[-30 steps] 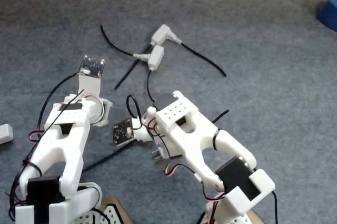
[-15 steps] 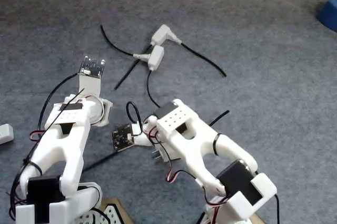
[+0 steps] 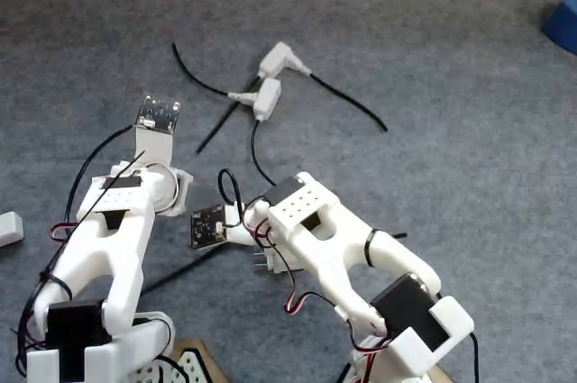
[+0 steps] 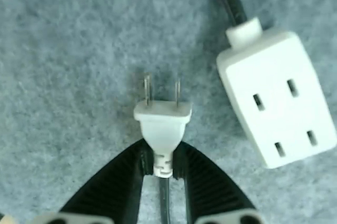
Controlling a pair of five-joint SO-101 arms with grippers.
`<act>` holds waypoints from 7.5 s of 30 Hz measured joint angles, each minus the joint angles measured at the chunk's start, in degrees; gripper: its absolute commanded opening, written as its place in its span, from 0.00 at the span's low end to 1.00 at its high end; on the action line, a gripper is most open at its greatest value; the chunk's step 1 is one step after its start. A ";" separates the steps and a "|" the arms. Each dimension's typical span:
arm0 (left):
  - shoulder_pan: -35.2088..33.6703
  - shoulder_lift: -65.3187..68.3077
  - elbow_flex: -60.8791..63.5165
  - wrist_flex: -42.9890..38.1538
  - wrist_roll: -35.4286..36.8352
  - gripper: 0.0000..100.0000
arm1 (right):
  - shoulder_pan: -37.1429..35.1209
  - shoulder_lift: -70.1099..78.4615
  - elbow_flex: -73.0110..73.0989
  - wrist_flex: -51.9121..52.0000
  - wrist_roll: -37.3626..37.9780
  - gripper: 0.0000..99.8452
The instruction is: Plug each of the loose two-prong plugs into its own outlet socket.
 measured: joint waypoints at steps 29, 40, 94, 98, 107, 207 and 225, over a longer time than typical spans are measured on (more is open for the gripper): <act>6.07 -51.34 5.27 23.03 -5.89 0.42 | 13.19 14.51 -64.09 34.99 -50.20 0.01; 2.11 -88.26 31.65 14.51 -10.20 0.44 | 6.68 12.92 -37.10 10.73 -53.19 0.01; 7.03 -87.82 39.82 13.89 -9.23 0.43 | -5.63 -22.24 -16.44 14.86 -52.22 0.01; 7.65 -87.82 39.82 14.15 -9.32 0.43 | -5.63 -22.33 -16.44 15.03 -52.22 0.01; 4.92 -87.82 39.82 16.53 -5.01 0.43 | -4.13 -22.15 -16.97 19.16 -37.36 0.01; -23.91 -33.14 13.63 6.86 16.88 0.43 | 5.89 18.99 -49.49 27.60 21.71 0.01; -23.91 -33.14 13.63 6.86 16.88 0.43 | 3.25 25.05 -50.81 27.25 17.76 0.01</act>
